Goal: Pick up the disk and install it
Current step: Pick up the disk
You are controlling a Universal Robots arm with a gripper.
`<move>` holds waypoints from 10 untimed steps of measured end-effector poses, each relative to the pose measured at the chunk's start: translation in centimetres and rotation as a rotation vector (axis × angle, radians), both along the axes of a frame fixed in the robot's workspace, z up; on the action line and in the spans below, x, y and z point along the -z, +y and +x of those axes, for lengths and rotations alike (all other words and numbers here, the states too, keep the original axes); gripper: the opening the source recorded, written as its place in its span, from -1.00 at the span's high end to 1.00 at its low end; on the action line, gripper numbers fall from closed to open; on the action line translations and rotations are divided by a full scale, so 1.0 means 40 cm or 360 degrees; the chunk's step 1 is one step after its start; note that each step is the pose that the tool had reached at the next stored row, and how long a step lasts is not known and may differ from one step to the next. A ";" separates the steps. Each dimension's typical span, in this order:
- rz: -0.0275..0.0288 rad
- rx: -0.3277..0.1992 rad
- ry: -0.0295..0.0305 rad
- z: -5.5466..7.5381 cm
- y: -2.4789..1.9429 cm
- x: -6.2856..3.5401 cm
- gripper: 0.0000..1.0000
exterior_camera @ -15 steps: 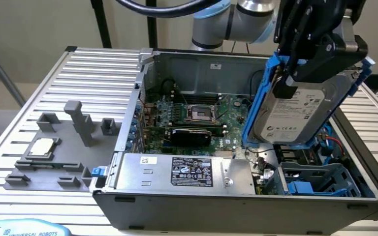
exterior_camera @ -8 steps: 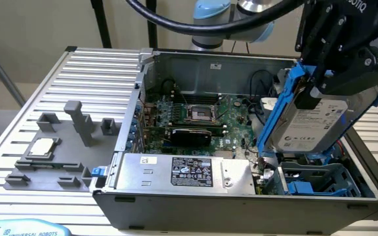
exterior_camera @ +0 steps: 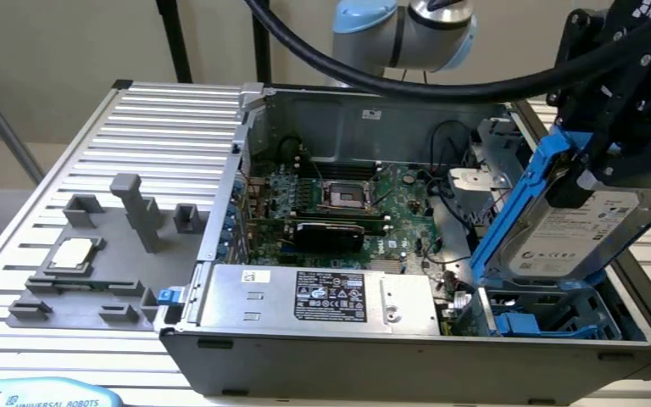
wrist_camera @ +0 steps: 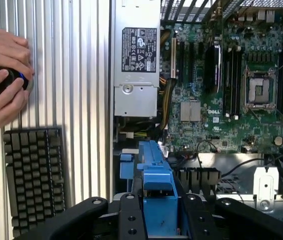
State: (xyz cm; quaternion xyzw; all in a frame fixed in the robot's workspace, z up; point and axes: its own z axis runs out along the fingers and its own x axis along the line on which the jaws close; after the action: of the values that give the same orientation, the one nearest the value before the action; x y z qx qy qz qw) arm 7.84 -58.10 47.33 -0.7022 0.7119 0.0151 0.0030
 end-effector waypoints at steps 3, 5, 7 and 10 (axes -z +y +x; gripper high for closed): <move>-0.00007 0.0000 0.00010 0.057 -0.001 0.023 0.35; -0.00004 0.0000 0.00010 0.067 -0.001 0.032 0.35; -0.00005 0.0000 0.00033 0.068 -0.002 0.037 0.35; -0.00010 0.0000 0.00046 0.068 -0.002 0.039 0.35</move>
State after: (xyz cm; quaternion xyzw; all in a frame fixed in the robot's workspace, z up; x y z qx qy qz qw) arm 10.56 -58.16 45.78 -0.7021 0.7119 0.0159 0.0017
